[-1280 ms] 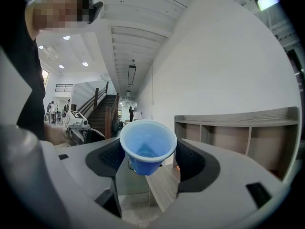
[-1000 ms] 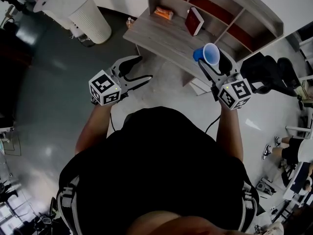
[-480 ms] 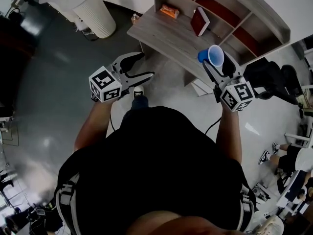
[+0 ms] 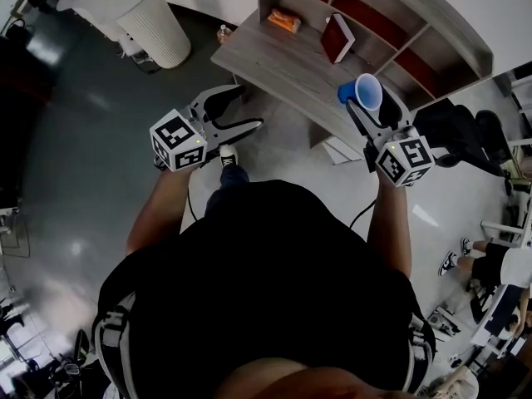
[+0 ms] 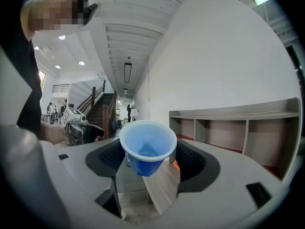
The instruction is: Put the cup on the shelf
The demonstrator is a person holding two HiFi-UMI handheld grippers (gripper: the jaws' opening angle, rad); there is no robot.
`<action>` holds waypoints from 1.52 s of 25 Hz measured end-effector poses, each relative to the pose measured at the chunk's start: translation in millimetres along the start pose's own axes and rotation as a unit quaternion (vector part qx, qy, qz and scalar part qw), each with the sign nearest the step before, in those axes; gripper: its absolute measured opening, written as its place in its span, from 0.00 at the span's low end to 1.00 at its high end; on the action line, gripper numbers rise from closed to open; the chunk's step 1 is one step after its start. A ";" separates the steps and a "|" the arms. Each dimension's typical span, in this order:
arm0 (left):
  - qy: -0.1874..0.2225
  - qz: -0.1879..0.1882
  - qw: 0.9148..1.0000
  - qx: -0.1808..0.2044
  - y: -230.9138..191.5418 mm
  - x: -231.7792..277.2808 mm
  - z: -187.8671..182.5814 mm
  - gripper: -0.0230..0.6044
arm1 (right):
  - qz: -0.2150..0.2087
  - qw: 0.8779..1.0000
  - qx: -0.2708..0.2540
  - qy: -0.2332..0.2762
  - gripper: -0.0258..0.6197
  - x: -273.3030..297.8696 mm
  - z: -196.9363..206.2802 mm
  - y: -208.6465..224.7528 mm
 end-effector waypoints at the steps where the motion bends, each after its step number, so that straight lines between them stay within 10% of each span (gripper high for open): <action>1: 0.002 0.001 1.000 0.000 -3.5 -0.6 -1.5 0.59 | 0.003 1.000 0.000 0.000 0.55 2.5 -1.1 2.2; 10: -0.001 0.002 1.000 0.001 -42.8 -7.8 -4.2 0.59 | 0.013 1.000 0.006 -0.002 0.55 37.2 -4.1 8.0; 24: -0.004 0.024 0.999 0.029 -87.7 -15.2 -11.1 0.11 | 0.010 1.000 0.009 -0.004 0.55 89.4 -9.1 4.6; 38: -0.032 0.003 0.999 -0.015 -139.8 -13.8 -5.8 0.06 | 0.003 1.000 0.008 -0.022 0.55 133.6 -7.7 9.9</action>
Point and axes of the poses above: the fingertips, and each gripper's own axes: x forward along the fingers, y to its right, z out of its underside, the point moved 10 cm from there along -x, backward along the fingers, and after that the axes turned 2 degrees about -x, right-handed, at the moved point
